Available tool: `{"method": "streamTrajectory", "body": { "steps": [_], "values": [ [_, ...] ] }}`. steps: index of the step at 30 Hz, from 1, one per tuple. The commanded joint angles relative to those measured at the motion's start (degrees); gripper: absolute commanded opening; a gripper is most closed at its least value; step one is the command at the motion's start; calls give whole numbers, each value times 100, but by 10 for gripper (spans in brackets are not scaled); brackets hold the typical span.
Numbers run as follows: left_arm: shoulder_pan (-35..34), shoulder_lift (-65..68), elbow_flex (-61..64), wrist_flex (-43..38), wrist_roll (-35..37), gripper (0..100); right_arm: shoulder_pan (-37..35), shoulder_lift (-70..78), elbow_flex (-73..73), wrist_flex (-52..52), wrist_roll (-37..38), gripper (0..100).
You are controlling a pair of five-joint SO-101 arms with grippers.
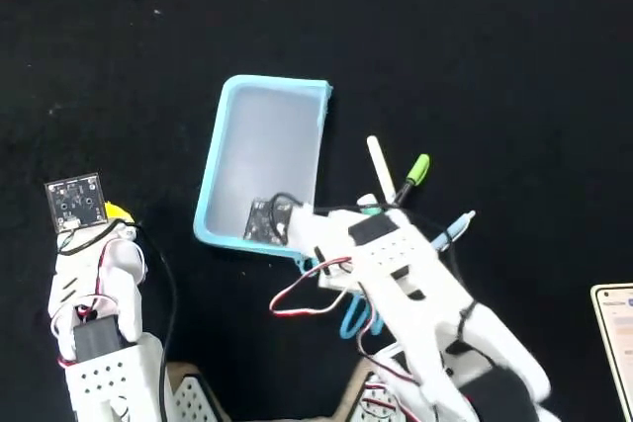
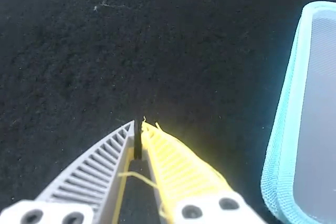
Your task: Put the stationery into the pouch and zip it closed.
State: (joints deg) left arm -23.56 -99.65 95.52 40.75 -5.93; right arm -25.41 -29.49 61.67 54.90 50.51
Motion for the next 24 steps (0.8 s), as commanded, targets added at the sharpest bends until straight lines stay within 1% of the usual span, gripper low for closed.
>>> {"method": "streamTrajectory", "body": {
  "steps": [1,3,5,10,14,17,20,24],
  "values": [
    [66,-9,-101,-18,-62,30,88,-716,-549,765,-1187,10],
    [66,-9,-110,-18,-62,30,97,-980,-541,835,-1705,11],
    [66,-9,-127,-18,-53,30,123,-1138,-549,809,-1987,11],
    [75,-9,-145,-18,-53,30,123,-1464,-945,607,-2048,11],
    [75,-9,-145,-18,-62,30,114,-1771,-1411,211,-2048,11],
    [75,-9,-163,-26,-62,30,88,-2009,-1868,185,-2057,11],
    [75,-9,-277,-26,-62,30,97,-2185,-2220,114,-2277,11],
    [75,-9,-567,-26,-35,30,88,-2413,-2281,-422,-2321,11]
  ]
}}
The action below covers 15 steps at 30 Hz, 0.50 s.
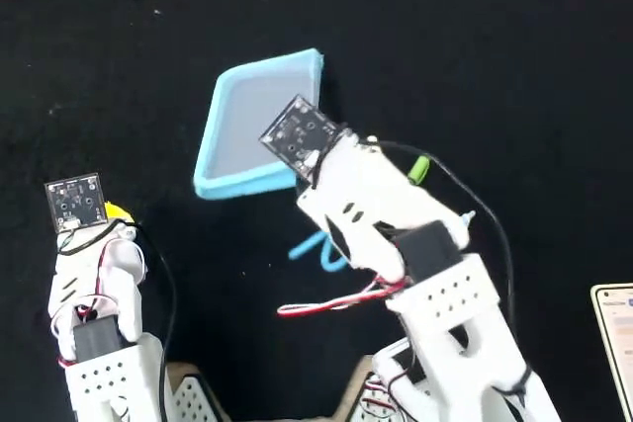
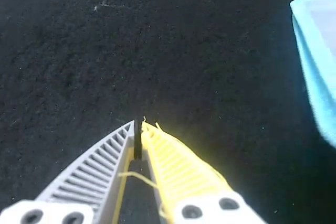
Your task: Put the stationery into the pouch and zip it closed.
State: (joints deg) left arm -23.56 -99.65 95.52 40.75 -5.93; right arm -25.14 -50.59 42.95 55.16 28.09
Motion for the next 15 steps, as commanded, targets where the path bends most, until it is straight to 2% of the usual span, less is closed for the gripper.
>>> {"method": "streamTrajectory", "body": {
  "steps": [1,6,11,15],
  "values": [
    [75,-9,-708,-26,-35,30,62,-365,-400,-598,-79,11],
    [145,35,-1543,-35,-26,30,53,-760,-400,-1020,-79,11],
    [734,132,-2167,-316,-18,30,53,-1209,-409,-1037,-53,11],
    [1174,1011,-2765,-659,-9,30,53,-1481,-400,-1020,-44,11]
  ]
}}
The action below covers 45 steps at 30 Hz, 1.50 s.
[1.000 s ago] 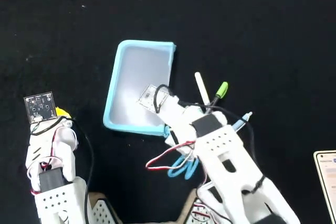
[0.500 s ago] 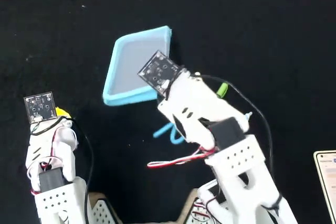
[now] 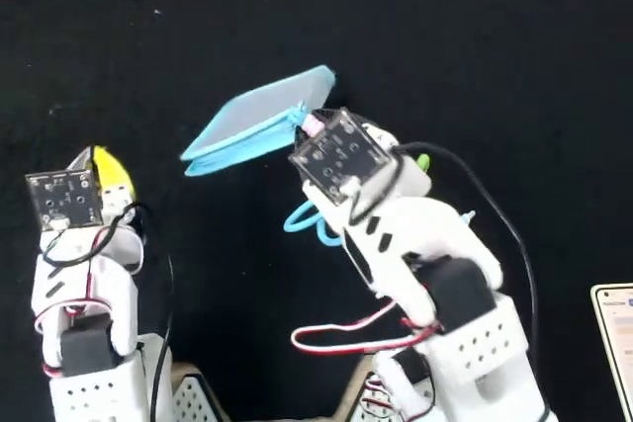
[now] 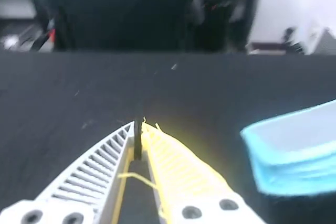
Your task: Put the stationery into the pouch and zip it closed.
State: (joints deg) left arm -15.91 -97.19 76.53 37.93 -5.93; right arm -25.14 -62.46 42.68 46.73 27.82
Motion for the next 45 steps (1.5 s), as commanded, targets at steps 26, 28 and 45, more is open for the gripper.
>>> {"method": "streamTrajectory", "body": {
  "steps": [26,28,45],
  "values": [
    [2985,3895,-2088,624,782,30,-949,-365,1604,-3314,-53,11],
    [2826,3604,-1798,422,791,30,-949,-365,1763,-3314,-53,11],
    [1727,2207,-2853,1468,149,30,-985,-374,1763,-2215,-62,11]
  ]
}}
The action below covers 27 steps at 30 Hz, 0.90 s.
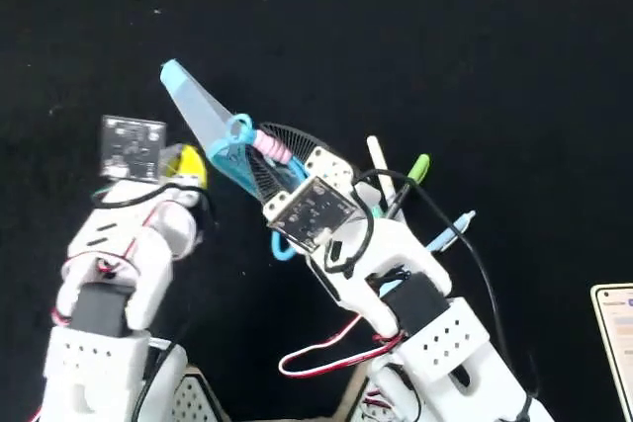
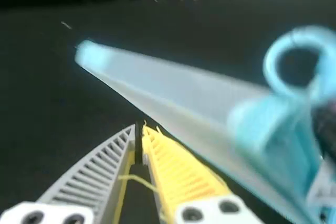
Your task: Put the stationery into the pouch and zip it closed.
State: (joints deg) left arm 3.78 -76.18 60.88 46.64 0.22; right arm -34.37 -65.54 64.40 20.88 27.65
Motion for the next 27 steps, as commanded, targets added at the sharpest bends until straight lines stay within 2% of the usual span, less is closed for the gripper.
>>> {"method": "streamTrajectory", "body": {
  "steps": [1,7,12,16,23,27],
  "values": [
    [-259,246,-1543,800,-563,30,-62,-66,-462,466,-44,11],
    [-259,1591,-3187,2031,-1011,37,-62,-66,-488,554,-44,11],
    [-259,2919,-4804,3516,-1477,191,-62,-66,-462,554,-44,11],
    [-224,3490,-5877,4431,-1758,202,-53,-66,-462,554,-26,11],
    [-215,3701,-6826,5160,-2171,202,-53,-66,-453,554,-9,11],
    [-215,3648,-6958,5275,-2233,202,-53,-66,-453,554,-9,11]
  ]
}}
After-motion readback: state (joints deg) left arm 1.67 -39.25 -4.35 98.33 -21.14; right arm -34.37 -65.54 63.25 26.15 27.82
